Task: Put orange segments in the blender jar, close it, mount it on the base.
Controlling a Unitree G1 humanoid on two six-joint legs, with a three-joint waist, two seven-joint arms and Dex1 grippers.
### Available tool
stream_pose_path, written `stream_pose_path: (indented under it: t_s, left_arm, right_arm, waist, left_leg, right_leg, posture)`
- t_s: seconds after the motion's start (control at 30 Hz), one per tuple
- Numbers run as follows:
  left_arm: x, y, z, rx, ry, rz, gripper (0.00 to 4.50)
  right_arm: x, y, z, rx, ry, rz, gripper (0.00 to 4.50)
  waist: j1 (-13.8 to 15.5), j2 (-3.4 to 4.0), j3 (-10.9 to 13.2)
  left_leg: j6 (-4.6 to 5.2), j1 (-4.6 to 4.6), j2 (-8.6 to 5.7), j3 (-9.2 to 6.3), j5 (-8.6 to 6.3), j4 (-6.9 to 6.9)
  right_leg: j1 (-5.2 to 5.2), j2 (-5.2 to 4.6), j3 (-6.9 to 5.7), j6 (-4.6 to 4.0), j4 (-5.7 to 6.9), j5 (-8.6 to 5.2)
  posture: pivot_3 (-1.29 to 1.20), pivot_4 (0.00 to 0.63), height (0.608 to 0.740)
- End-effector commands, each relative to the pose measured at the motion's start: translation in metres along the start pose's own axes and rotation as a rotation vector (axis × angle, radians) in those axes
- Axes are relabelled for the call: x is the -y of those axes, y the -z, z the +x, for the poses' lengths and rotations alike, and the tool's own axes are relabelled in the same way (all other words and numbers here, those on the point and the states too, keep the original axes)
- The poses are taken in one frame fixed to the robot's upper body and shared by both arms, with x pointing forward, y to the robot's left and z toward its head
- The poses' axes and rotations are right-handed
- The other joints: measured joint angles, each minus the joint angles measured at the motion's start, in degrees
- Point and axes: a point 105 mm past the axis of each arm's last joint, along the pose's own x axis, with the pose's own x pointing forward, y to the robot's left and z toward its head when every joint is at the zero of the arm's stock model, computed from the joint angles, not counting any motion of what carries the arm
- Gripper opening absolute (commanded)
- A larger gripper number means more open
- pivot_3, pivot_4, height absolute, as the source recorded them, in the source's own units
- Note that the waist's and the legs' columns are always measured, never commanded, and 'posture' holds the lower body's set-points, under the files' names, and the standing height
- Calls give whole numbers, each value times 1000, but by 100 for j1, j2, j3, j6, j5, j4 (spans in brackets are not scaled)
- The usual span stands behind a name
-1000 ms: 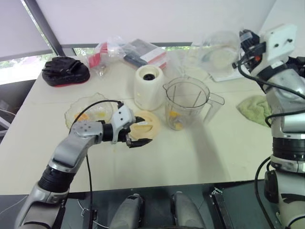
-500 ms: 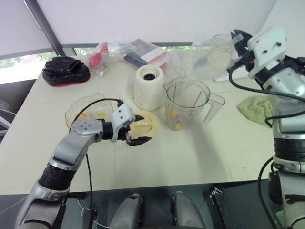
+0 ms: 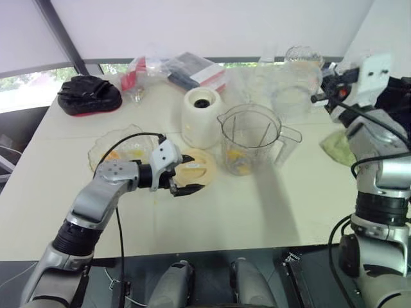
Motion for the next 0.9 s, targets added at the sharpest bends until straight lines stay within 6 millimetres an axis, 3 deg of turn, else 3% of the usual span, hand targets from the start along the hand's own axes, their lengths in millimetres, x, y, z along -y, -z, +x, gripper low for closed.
stream_pose_path:
  t_s: [0.03,0.27,0.47,0.67,0.9]
  left_arm:
    - [-2,-7,-2,14,-3,38,4500]
    - [1,-7,-2,13,3,33,4500]
    - [1,-7,-1,11,7,32,4500]
    - [4,-4,-4,1,7,28,4500]
    - [6,-3,-7,-8,2,23,4500]
  right_arm:
    - [19,-5,-11,30,143,159,33]
    - [58,25,-32,29,381,330,33]
    - [90,69,-57,-19,588,446,33]
    - [100,96,-73,-37,661,452,33]
    - [106,118,-73,-18,691,473,33]
  waist:
    - [-14,0,0]
    - [14,1,0]
    - [-7,2,0]
    - [-48,6,0]
    - [-33,7,-1]
  left_leg:
    - [0,0,1,1,0,-2]
    - [0,-1,2,7,0,-2]
    - [1,0,3,10,0,-2]
    - [1,0,6,19,-1,-4]
    - [2,3,9,25,-1,-3]
  right_leg:
    - [-1,0,1,0,0,0]
    - [-3,1,3,0,1,0]
    - [-2,4,3,0,3,0]
    - [-6,8,10,0,5,0]
    - [-6,13,10,0,6,0]
  posture:
    - [0,150,740]
    - [0,150,740]
    - [0,150,740]
    - [0,150,740]
    - [0,150,740]
